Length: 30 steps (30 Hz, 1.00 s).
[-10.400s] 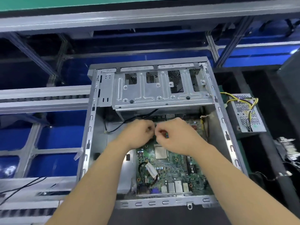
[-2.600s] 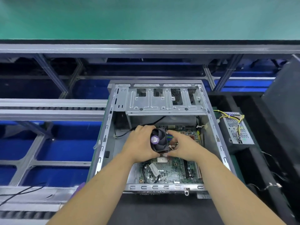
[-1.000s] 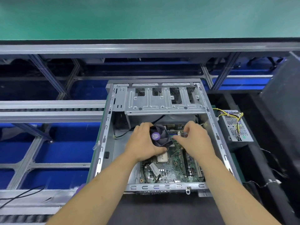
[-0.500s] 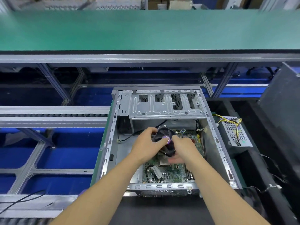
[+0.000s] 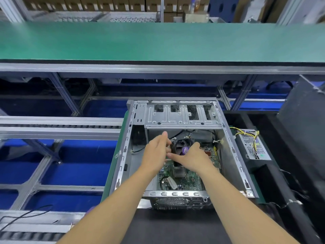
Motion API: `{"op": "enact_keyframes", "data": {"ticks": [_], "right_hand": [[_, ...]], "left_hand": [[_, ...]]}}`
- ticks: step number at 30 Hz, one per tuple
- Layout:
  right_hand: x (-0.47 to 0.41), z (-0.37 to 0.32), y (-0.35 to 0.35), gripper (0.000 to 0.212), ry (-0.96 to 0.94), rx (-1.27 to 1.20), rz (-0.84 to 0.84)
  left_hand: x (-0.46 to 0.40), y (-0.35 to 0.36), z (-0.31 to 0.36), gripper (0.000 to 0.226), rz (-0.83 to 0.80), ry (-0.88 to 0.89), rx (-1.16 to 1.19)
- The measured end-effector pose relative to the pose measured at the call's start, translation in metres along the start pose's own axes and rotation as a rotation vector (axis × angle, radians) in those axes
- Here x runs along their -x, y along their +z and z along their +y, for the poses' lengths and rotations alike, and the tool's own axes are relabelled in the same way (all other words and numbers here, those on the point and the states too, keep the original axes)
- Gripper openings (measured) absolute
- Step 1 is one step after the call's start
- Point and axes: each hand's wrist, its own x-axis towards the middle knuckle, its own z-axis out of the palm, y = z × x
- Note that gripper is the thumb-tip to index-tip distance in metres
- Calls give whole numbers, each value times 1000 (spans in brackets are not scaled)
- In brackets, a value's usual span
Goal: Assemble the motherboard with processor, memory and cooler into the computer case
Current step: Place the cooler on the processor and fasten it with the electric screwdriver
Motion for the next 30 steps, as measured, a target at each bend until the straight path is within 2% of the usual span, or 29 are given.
{"op": "enact_keyframes", "data": {"ticks": [4,6,10,12,15,23,26,30], "right_hand": [[-1,1,6,120,6,-44,37],[-3,4,3,116,-34,-5,45],[-11,13,-12,114,-208,257,-35],[-14,16,-18,116,-303,404,-85],[-21,22,-19,118,-384,547,-125],[-30,31,-9,115,-471,571,-140],[-32,32,-6,114,-479,605,-121],[-32,35,-4,110,-475,616,-142]], "left_hand": [[4,0,6,47,26,34,-30],[3,-3,9,47,11,39,-128],[-13,-16,10,29,50,45,-532],[-20,-21,5,20,81,-3,-618],[-24,-24,-9,19,84,-51,-681],[-26,-20,-31,17,-314,-251,-936],[-22,-21,-29,21,-442,-336,-917],[-17,-22,-30,8,-601,-379,-895]]}}
